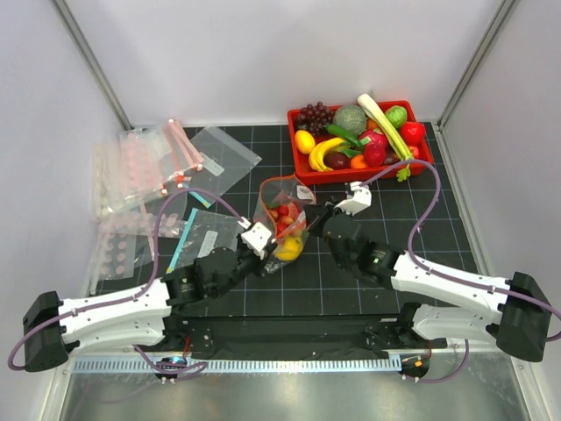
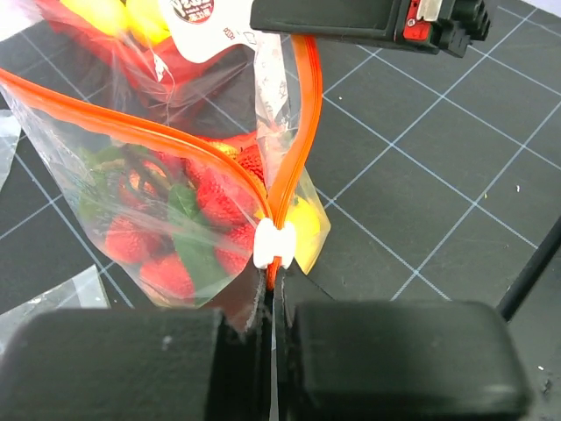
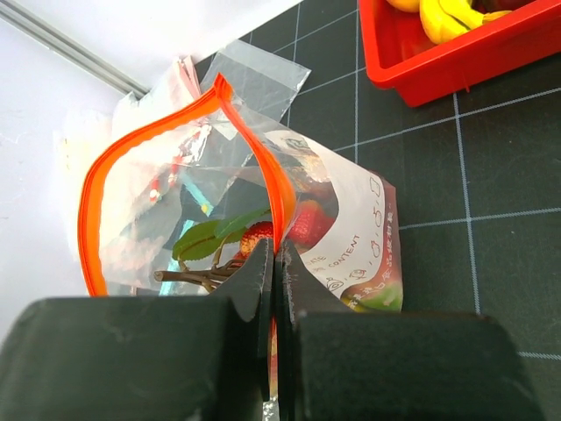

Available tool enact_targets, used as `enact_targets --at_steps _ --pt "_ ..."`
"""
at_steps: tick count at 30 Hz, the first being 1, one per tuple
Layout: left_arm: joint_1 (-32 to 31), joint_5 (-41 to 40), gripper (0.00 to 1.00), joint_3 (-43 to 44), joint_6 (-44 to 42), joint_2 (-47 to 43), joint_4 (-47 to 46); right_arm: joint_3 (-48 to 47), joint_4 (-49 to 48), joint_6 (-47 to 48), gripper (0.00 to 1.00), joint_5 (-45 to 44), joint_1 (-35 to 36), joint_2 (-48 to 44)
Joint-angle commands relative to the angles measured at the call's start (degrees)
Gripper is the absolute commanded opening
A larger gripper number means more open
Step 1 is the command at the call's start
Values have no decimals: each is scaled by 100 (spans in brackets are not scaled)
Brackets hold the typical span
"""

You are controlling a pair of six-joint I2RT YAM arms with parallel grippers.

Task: Place the food in the zip-top bag and seal the zipper
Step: Zip the zipper food storage bag at the center of the board.

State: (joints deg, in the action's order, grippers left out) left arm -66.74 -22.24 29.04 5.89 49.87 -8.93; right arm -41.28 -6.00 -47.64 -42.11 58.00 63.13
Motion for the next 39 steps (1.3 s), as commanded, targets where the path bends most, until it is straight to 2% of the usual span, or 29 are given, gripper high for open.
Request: enact_targets --at_steps 1,5,7,9,10,12,15,16,17,20,22,24,26,27,31,33,37,39 --pt "-14 -113 0 313 -44 41 -74 58 -332 -158 1 -403 10 -293" --pt "134 -185 0 261 43 -117 -161 304 -612 -185 1 -465 45 -503" --pt "301 95 0 164 148 -222 -197 427 -1014 305 4 -151 45 -609" --pt "573 587 0 85 176 -407 -197 279 -1053 910 19 44 45 -679" --pt "661 720 0 58 210 -460 -180 174 -826 1105 32 132 45 -740" --pt "898 1070 0 -38 254 -627 -197 -11 -701 1606 40 281 45 -890" --pt "1023 1240 0 -170 255 -855 -293 -4 -901 2643 62 763 45 -1145" --pt "1023 1205 0 -214 255 -917 -285 -3 -981 3333 71 1026 45 -1172" --pt "1023 1152 0 -240 255 -1013 -250 -47 -999 3705 72 1690 45 -1163" --pt "1014 1204 0 -320 272 -1128 -215 -424 -579 4718 74 2363 45 -1102" --pt "1023 1432 0 -302 264 -1198 -136 -329 -753 5262 74 2871 45 -1198" --pt "1023 1616 0 -276 202 -1225 -39 -13 -1094 6202 74 4126 45 -1259" --pt "1014 1846 0 -232 106 -1207 128 67 -1053 7113 73 5086 45 -1199" --pt "1014 1829 0 -214 79 -1181 172 -37 -861 7250 70 5594 36 -1155" --pt "1014 1872 0 -109 9 -1163 470 -407 -86 7734 65 6099 36 -996" --pt "1014 2030 0 -135 -131 -1242 559 -302 -77 7979 64 6458 45 -987" --pt "1014 2049 0 -311 -272 -1558 550 -240 -59 8191 62 6566 36 -917" --pt "1014 2048 0 -407 -395 -1717 498 -311 116 8409 58 6679 45 -847"
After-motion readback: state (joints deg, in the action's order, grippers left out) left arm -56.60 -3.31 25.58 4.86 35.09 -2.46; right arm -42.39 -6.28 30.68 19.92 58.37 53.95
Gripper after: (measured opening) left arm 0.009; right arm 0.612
